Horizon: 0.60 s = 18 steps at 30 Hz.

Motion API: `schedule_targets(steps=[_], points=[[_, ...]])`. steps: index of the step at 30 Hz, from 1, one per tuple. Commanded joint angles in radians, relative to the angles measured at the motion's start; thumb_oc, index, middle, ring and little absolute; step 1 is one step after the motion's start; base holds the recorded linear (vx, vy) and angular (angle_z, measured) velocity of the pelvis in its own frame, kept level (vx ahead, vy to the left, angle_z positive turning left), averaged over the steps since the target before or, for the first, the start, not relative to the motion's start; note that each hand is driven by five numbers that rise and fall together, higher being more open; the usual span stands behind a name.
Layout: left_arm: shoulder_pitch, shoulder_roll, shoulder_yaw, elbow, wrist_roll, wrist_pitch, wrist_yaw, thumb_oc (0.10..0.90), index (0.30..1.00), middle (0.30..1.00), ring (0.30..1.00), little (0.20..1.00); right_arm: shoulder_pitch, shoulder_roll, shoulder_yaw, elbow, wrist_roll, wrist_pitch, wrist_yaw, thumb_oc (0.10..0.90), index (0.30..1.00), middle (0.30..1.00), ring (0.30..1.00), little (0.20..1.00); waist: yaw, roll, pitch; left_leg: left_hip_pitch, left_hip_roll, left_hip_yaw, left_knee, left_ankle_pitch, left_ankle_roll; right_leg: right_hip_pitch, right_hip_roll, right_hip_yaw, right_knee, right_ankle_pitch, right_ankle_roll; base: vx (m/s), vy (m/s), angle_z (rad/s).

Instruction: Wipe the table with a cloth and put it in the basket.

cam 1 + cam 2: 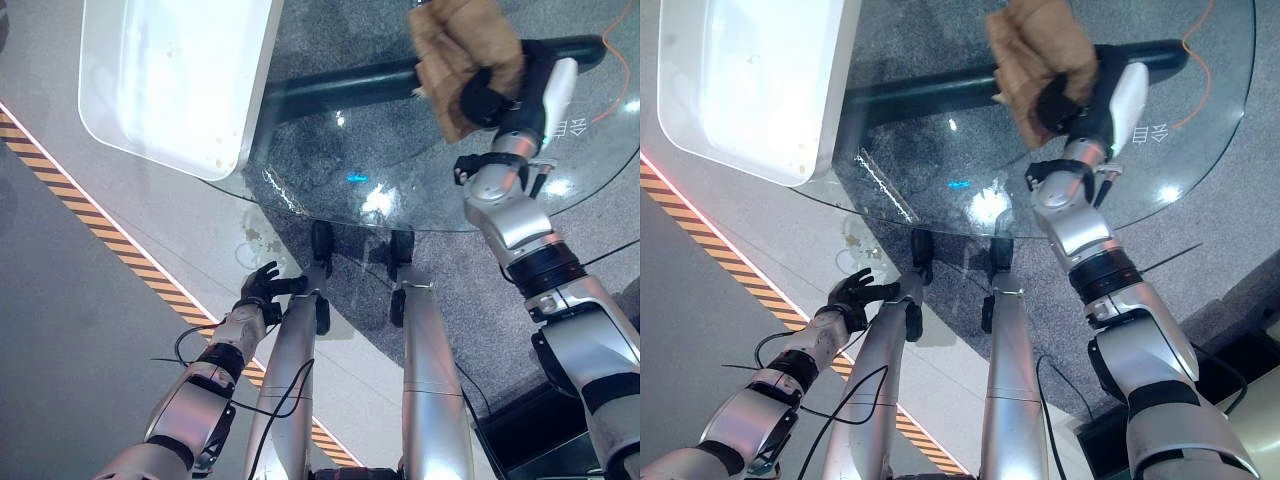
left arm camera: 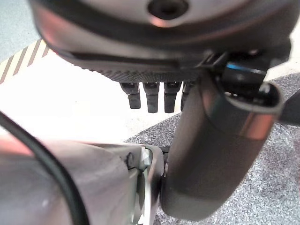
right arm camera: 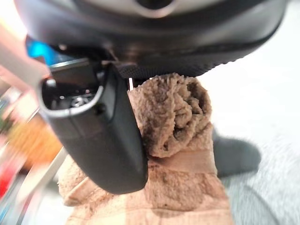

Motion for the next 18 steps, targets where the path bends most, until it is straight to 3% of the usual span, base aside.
schedule_targets(steps=[1, 7, 10, 15, 16, 18], points=[[0.067, -0.010, 0.023, 0.042, -0.022, -0.009, 0.037, 0.800, 0.900, 0.900, 0.900, 0.900, 0.054, -0.156, -0.100, -0.029, 0.006, -0.089, -0.177, 0.100, 0.300, 0.300, 0.300, 0.200, -0.040, 0.044, -0.009, 0.015, 0.021, -0.038, -0.005, -0.083, -0.016, -0.030, -0.016, 0.029, -0.102, 0.096, 0.068, 0.00, 0.017, -0.14], [0.081, -0.023, 0.039, 0.032, -0.032, -0.021, 0.060, 0.800, 0.900, 0.900, 0.900, 0.900, 0.126, -0.164, -0.171, -0.073, 0.010, -0.156, -0.202, 0.100, 0.300, 0.300, 0.300, 0.200, -0.055, 0.048, -0.009, 0.028, 0.022, -0.032, -0.022, -0.079, -0.015, -0.022, -0.012, 0.037, -0.120, 0.097, 0.068, 0.00, 0.021, -0.08], [0.089, -0.025, 0.058, 0.025, -0.064, -0.072, 0.113, 0.800, 0.900, 0.900, 0.900, 0.900, 0.156, -0.157, -0.191, -0.096, 0.030, -0.204, -0.208, 0.100, 0.300, 0.300, 0.300, 0.200, -0.059, 0.049, -0.009, 0.033, 0.023, -0.032, -0.032, -0.075, -0.015, -0.016, -0.009, 0.038, -0.129, 0.095, 0.065, 0.00, 0.009, -0.07], [0.105, -0.018, 0.111, -0.043, -0.124, -0.211, 0.255, 0.800, 0.900, 0.900, 0.900, 0.900, 0.202, -0.132, -0.194, -0.152, 0.015, -0.220, -0.137, 0.100, 0.300, 0.300, 0.300, 0.200, -0.061, 0.053, -0.009, 0.046, 0.020, -0.040, -0.042, -0.071, -0.019, -0.004, -0.008, 0.041, -0.135, 0.087, 0.061, -0.01, -0.002, -0.04], [0.140, -0.024, 0.116, -0.054, -0.052, -0.263, 0.301, 0.800, 0.900, 0.900, 0.900, 0.900, 0.230, -0.130, -0.197, -0.176, 0.012, -0.234, -0.135, 0.100, 0.300, 0.300, 0.300, 0.200, -0.056, 0.059, -0.009, 0.049, 0.014, -0.051, -0.052, -0.064, -0.022, 0.002, -0.011, 0.039, -0.141, 0.083, 0.059, -0.07, -0.039, 0.01], [0.229, -0.032, 0.124, -0.091, -0.087, -0.378, 0.231, 0.800, 0.900, 0.900, 0.900, 0.900, 0.295, -0.119, -0.225, -0.206, -0.011, -0.270, -0.119, 0.100, 0.300, 0.300, 0.300, 0.200, -0.046, 0.077, -0.009, 0.061, 0.005, -0.067, -0.070, -0.054, -0.031, 0.019, -0.013, 0.038, -0.157, 0.081, 0.059, -0.08, -0.063, 0.08]])
